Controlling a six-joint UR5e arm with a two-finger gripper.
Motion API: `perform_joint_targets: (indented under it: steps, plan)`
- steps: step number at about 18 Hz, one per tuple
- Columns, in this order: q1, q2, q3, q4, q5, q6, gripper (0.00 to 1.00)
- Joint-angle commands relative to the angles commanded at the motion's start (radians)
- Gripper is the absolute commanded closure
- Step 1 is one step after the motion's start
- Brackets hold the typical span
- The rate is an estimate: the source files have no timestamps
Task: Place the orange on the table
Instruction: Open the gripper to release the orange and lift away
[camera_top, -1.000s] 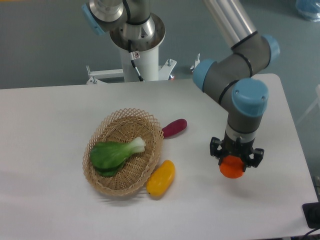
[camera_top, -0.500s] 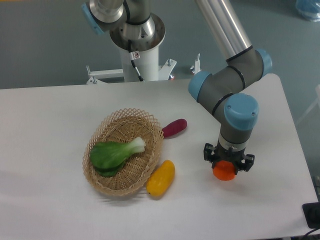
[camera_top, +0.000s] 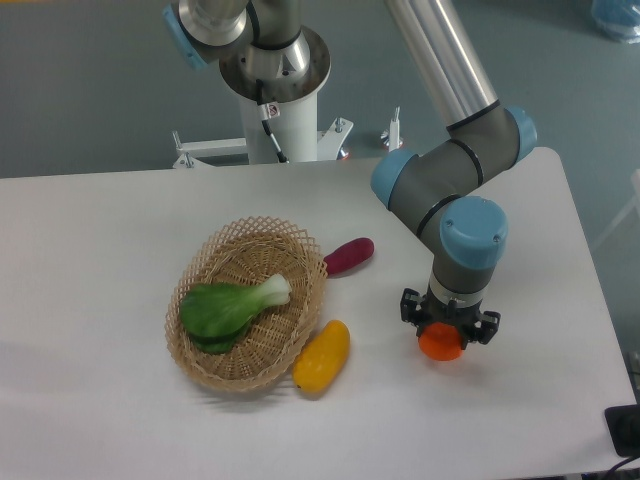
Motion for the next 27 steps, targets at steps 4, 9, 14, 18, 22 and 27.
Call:
perform_joint_targets:
  steps: [4, 9, 14, 18, 22, 27]
  plan:
    - [0.0, 0.002, 0.011, -0.002, 0.0, 0.005, 0.0]
    - [0.015, 0.043, 0.038, -0.011, -0.009, 0.14, 0.0]
    - [0.054, 0.066, 0.089, -0.026, -0.015, 0.305, 0.0]
    - [0.089, 0.089, 0.153, -0.11, -0.049, 0.373, 0.0]
    - [0.123, 0.104, 0.238, -0.259, -0.084, 0.425, 0.0]
    - [0.153, 0.133, 0.241, -0.275, -0.124, 0.454, 0.0]
